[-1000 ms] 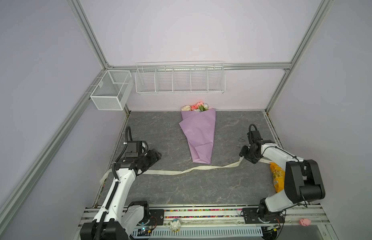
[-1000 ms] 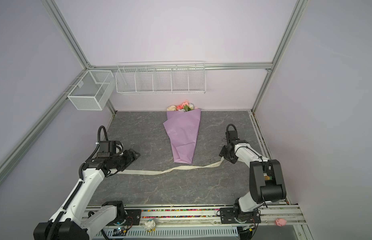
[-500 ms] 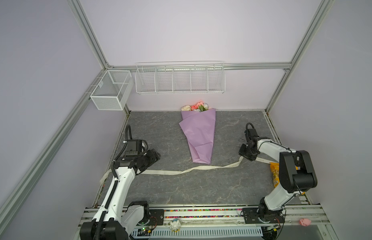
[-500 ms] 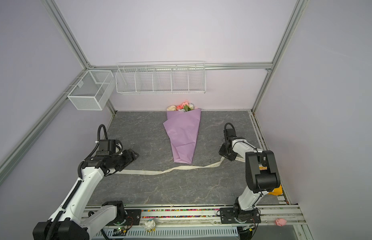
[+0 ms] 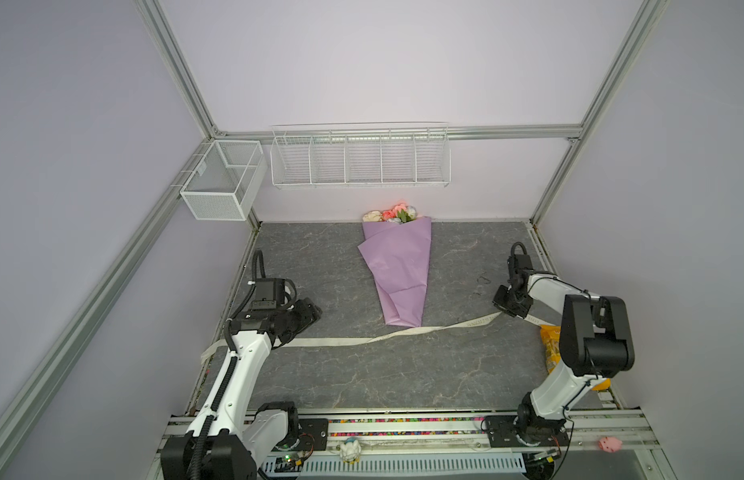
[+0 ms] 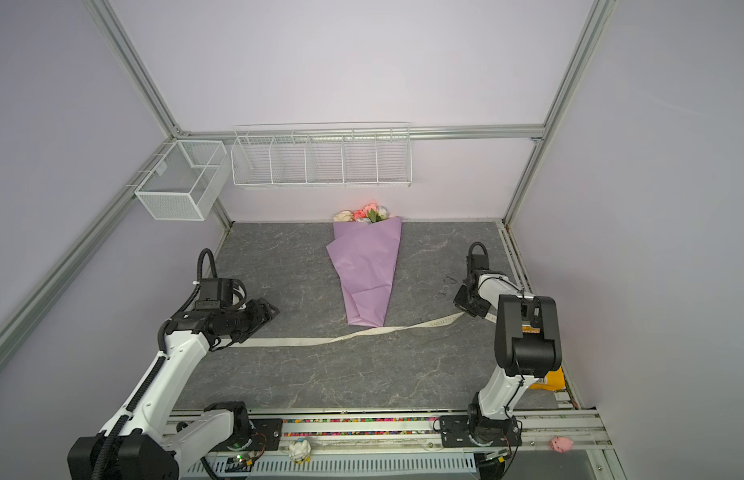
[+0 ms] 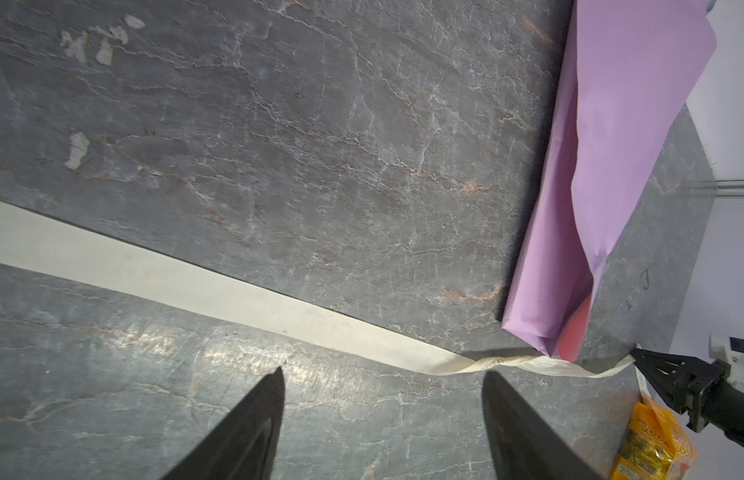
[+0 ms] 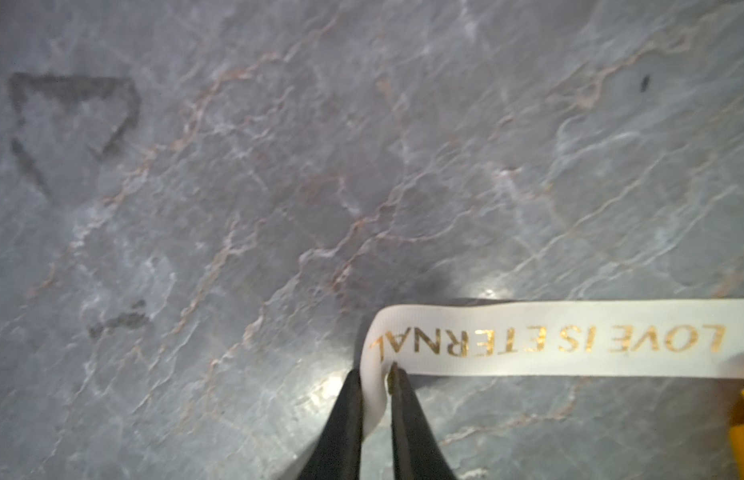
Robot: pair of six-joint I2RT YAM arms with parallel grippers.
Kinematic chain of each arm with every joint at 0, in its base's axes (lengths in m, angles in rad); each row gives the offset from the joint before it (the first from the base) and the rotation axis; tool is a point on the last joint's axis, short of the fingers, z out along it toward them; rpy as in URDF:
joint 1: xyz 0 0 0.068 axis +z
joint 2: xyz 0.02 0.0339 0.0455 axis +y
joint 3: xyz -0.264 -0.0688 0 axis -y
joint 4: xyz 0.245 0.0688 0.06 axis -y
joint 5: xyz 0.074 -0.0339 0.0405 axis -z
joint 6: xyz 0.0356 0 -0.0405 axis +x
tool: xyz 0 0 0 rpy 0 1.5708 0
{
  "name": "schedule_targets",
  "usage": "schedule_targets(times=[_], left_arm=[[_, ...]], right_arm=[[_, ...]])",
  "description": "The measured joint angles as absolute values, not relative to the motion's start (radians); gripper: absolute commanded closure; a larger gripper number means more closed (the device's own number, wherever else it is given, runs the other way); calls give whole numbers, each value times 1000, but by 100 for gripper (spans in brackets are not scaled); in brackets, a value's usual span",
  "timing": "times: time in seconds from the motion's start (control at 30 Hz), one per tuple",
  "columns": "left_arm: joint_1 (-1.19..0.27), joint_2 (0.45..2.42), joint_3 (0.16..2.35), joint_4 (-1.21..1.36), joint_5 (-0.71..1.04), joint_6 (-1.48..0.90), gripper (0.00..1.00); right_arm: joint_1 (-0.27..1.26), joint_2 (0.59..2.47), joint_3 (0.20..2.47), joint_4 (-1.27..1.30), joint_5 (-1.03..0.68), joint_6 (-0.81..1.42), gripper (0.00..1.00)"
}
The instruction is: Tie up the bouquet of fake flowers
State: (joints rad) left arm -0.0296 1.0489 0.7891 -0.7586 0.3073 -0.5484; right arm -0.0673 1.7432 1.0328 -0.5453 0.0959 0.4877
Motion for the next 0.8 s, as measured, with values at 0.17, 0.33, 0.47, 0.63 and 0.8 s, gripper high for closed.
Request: schedule_targets(times=[0.17, 0.33, 0.47, 0.63, 0.8], left_arm=[[-34, 1103, 789, -691, 395, -556, 26], [-80, 1197, 789, -568, 492, -582, 23], [-156, 1354, 825, -440, 569, -623, 20], [-225, 1572, 938, -282, 620, -689, 19], [-262, 1780, 1092, -160, 661, -742, 19]], right_arm=[[-91, 1721, 1060, -562, 30, 423, 50], [-82, 1555, 1034, -525, -119, 406, 38], [-29, 1475, 1019, -425, -271, 426, 35], [68, 1558, 1033, -312, -386, 467, 34], [133, 1729, 1115, -233, -453, 517, 25]])
